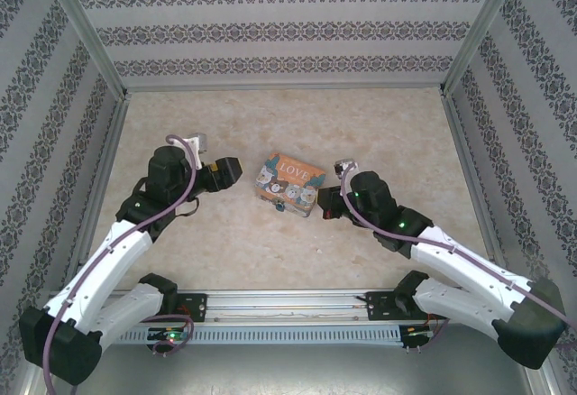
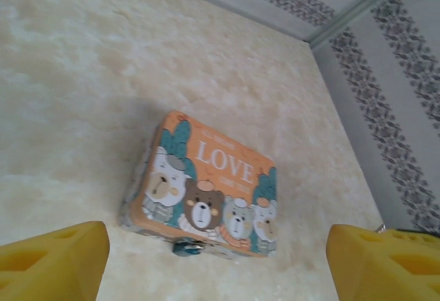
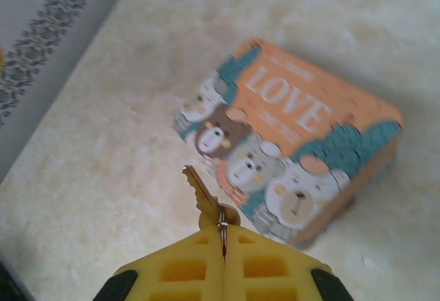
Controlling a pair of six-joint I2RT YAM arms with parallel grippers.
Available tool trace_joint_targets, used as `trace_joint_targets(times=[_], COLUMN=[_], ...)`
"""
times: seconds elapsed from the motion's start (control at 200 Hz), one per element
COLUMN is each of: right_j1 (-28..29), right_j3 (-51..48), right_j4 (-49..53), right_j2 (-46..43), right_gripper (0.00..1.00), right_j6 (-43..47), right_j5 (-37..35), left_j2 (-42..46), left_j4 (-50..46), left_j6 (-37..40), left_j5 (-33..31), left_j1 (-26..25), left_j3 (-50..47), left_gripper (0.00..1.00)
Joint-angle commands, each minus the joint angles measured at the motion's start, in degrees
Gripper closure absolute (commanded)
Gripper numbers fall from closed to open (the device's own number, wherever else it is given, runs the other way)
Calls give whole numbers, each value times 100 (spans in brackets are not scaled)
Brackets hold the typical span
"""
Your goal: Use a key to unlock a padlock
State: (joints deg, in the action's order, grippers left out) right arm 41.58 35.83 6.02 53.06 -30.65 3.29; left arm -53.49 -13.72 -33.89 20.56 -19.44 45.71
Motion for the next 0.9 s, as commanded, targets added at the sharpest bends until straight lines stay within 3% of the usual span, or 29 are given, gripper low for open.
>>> trace_joint_targets(times=[0.0, 0.415, 0.894], right_j1=[109, 485, 693], right_j3=[0, 465, 608], right_j4=[-761, -1112, -1200], right_j2=[-29, 715, 847], right_gripper=[100, 100, 100], right_j6=[681, 824, 832], right_j5=[101, 291, 130], left_j2=[-103, -1154, -1865], left_j4=[372, 921, 1069], left_j6=[-150, 107, 163], left_j5=[538, 606, 634], left_j1=[-184, -1369, -1793], left_j3=[332, 1016, 1179], left_gripper=[22, 38, 57])
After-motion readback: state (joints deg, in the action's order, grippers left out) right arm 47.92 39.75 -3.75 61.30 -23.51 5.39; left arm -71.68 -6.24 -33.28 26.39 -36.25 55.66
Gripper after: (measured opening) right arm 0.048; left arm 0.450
